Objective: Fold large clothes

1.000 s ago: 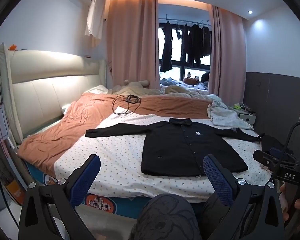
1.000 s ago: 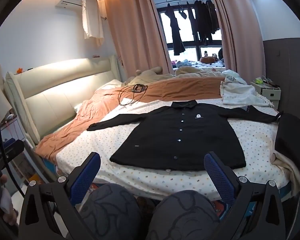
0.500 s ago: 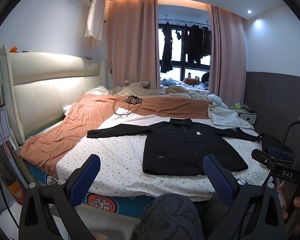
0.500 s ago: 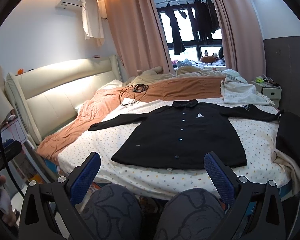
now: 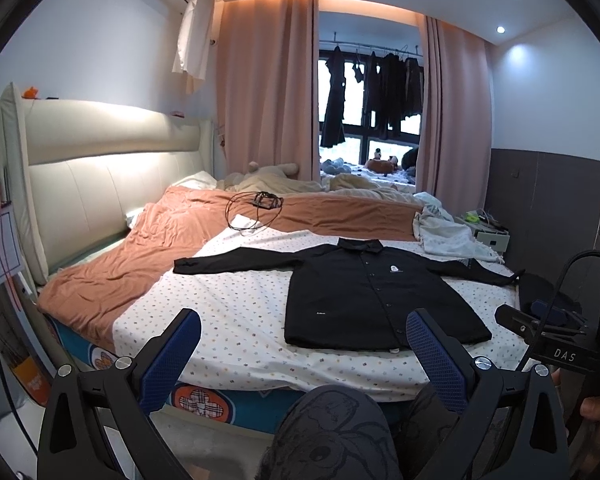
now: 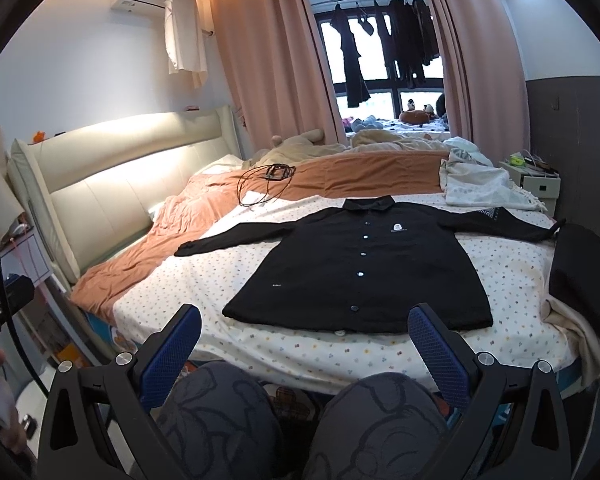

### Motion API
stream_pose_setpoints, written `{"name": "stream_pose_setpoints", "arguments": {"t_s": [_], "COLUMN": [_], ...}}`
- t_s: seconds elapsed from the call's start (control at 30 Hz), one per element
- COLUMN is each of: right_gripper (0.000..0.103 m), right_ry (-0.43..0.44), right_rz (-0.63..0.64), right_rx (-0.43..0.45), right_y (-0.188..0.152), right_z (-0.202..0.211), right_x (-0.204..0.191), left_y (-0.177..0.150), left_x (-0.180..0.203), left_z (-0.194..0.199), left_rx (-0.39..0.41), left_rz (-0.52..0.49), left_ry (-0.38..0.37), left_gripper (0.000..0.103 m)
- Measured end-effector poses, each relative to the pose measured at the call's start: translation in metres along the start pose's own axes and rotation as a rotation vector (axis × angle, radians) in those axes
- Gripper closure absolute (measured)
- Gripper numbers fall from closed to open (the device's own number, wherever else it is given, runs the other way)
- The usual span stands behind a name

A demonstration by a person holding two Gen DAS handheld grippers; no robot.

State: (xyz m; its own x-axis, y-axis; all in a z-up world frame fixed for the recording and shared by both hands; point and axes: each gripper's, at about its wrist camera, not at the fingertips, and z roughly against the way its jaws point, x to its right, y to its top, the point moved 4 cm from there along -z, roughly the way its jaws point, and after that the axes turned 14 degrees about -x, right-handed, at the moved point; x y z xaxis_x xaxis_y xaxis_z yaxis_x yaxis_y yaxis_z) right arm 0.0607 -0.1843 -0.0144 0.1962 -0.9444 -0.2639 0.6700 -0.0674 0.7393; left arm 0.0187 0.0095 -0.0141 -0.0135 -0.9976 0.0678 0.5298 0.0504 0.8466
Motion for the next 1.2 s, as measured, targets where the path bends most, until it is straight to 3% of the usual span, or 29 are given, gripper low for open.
{"name": "stream_pose_setpoints", "arguments": {"t_s": [0.53,1.2], "right_gripper": [0.0,0.0], "right_ry": [-0.02,-0.023], "right_rz": [-0.006,0.022], "right_rx": [-0.026,-0.004], "right_y": [-0.0061,-0.0003], "right_z": [0.0003,0.0061], "right_x": [0.003,-0.0057], "left_y": [-0.0061,-0.0036], "left_x": [0.0016,-0.0026], "left_z": [-0.002,0.0027], "left_rx": [-0.008,0.007], "left_rz": [0.014,0.012], "left_ry": [-0.032,-0.014], "left_gripper": [0.001,0.001]}}
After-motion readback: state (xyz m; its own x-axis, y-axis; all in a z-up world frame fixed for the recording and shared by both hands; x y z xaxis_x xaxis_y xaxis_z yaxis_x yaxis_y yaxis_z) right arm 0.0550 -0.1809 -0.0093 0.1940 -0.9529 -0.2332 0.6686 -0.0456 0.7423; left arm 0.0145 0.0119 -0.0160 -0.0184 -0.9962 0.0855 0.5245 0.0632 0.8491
